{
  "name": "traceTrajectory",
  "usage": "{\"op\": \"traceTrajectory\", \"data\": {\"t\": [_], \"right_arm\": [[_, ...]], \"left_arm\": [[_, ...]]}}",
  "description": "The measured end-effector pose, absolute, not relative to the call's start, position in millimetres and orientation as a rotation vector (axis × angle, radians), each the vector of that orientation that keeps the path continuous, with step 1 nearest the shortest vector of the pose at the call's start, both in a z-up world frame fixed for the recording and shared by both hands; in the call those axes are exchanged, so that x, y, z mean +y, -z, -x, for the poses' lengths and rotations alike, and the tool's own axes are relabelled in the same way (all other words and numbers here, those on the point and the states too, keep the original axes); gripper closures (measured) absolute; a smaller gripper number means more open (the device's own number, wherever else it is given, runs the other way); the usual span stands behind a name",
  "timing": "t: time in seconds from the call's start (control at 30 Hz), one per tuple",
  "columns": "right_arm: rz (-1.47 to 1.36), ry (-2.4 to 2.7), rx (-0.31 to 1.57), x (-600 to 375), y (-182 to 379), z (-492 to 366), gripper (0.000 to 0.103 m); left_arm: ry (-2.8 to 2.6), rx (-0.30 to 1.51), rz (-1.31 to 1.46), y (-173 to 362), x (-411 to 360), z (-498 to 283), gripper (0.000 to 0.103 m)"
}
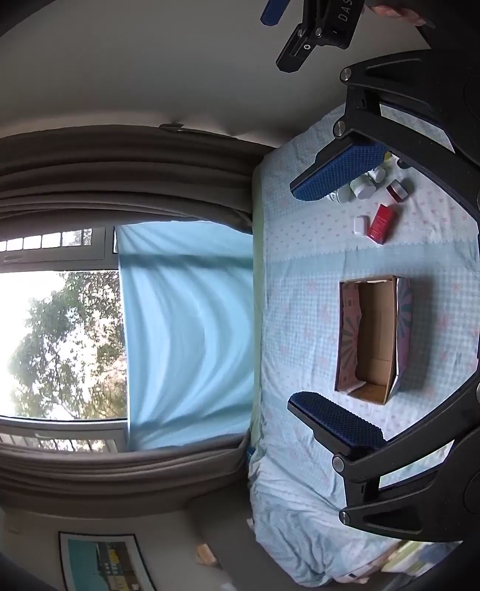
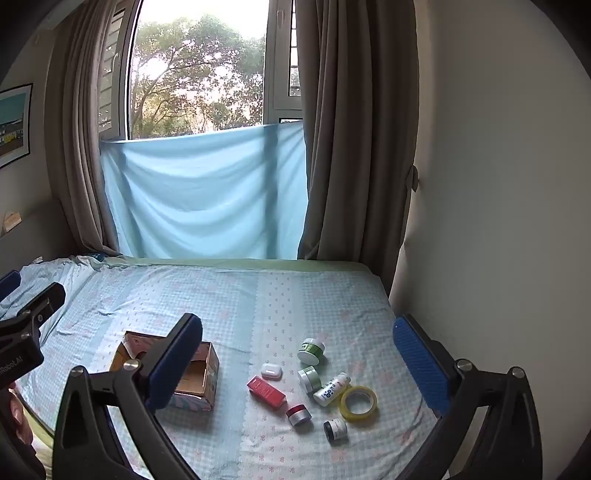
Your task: Organize rigid objects
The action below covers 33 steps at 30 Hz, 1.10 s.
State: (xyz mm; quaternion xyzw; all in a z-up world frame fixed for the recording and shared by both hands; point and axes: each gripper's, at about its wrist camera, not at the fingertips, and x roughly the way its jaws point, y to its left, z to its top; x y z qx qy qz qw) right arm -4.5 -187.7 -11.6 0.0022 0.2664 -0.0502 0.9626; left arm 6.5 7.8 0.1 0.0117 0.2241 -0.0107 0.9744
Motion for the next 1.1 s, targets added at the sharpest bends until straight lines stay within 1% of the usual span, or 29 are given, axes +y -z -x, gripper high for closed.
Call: {"op": "traceTrajectory", "data": {"t": [1.1], "right_arm": [[-0.005, 0.119, 0.536, -184.6, 10.3, 0.9, 0.0]], "left_arm": [[0.051, 0.454, -0.026, 5.0, 6.0, -13.1, 0.0]]}}
